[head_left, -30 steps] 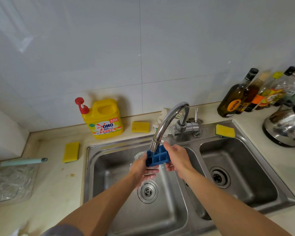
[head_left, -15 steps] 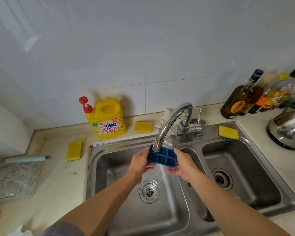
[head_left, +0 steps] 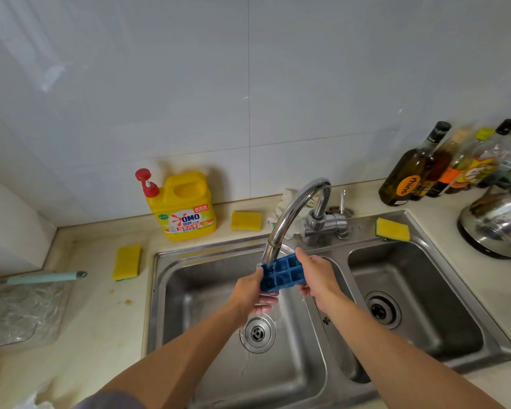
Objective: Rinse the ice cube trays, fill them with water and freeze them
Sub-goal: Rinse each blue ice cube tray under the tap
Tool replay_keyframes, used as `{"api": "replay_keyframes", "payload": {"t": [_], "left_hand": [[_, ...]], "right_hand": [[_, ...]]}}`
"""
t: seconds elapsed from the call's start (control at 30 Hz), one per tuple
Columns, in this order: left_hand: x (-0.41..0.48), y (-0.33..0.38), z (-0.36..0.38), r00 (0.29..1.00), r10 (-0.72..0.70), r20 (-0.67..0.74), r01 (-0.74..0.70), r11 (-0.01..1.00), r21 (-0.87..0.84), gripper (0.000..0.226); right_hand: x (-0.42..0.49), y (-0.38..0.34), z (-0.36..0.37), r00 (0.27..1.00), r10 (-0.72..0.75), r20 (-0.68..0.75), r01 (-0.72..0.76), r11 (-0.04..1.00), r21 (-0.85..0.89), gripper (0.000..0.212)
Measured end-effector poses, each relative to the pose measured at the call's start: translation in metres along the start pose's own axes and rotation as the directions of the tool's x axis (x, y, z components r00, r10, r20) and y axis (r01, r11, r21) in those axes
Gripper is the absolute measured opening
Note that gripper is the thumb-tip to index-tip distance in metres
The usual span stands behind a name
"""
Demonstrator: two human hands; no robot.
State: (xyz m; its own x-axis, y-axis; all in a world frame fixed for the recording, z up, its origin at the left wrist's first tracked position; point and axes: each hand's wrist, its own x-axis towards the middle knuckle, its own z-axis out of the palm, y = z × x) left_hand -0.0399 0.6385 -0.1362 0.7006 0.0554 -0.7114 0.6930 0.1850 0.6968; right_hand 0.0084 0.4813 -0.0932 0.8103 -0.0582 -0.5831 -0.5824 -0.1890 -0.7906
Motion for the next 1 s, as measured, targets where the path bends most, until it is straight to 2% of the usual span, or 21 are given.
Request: {"api": "replay_keyframes", "payload": {"t": [0.13, 0.23, 0.33, 0.4, 0.5, 0.6, 0.87, 0.93, 1.0], "left_hand": [[-0.002, 0.000, 0.000, 1.000, -0.004, -0.007, 0.004, 1.000, -0.028, 0.049], [0.000, 0.003, -0.007, 0.983, 0.110, -0.146, -0.112, 0.994, -0.008, 0.042], [0.001, 0.014, -0.014, 0.909, 0.307, -0.282, -0.281, 0.951, 0.131, 0.045], [-0.001, 0.022, -0.019, 0.851, 0.417, -0.321, -0.358, 0.906, 0.228, 0.041], [-0.008, 0.030, -0.025, 0.782, 0.531, -0.326, -0.423, 0.837, 0.347, 0.036], [-0.010, 0.030, -0.029, 0.743, 0.595, -0.306, -0.462, 0.788, 0.408, 0.028], [-0.010, 0.019, -0.018, 0.759, 0.597, -0.259, -0.508, 0.793, 0.336, 0.017], [-0.007, 0.020, -0.016, 0.797, 0.544, -0.263, -0.478, 0.834, 0.276, 0.017], [-0.002, 0.018, -0.017, 0.867, 0.439, -0.235, -0.404, 0.896, 0.183, 0.022]], "right_hand": [[-0.001, 0.002, 0.003, 1.000, 0.001, 0.000, -0.001, 1.000, -0.018, 0.041], [-0.002, 0.005, 0.007, 0.996, 0.057, 0.075, -0.060, 0.998, 0.034, 0.036], [-0.004, 0.008, 0.014, 0.963, 0.161, 0.214, -0.187, 0.976, 0.108, 0.034], [-0.005, 0.009, 0.022, 0.937, 0.193, 0.290, -0.251, 0.952, 0.176, 0.032], [-0.001, 0.005, 0.032, 0.928, 0.187, 0.321, -0.277, 0.924, 0.262, 0.029], [0.002, 0.003, 0.035, 0.932, 0.161, 0.326, -0.265, 0.914, 0.307, 0.027], [0.007, 0.001, 0.021, 0.944, 0.122, 0.308, -0.229, 0.912, 0.340, 0.027], [0.006, 0.001, 0.018, 0.958, 0.110, 0.265, -0.191, 0.933, 0.306, 0.025], [0.005, 0.000, 0.014, 0.976, 0.095, 0.195, -0.144, 0.956, 0.256, 0.026]]}}
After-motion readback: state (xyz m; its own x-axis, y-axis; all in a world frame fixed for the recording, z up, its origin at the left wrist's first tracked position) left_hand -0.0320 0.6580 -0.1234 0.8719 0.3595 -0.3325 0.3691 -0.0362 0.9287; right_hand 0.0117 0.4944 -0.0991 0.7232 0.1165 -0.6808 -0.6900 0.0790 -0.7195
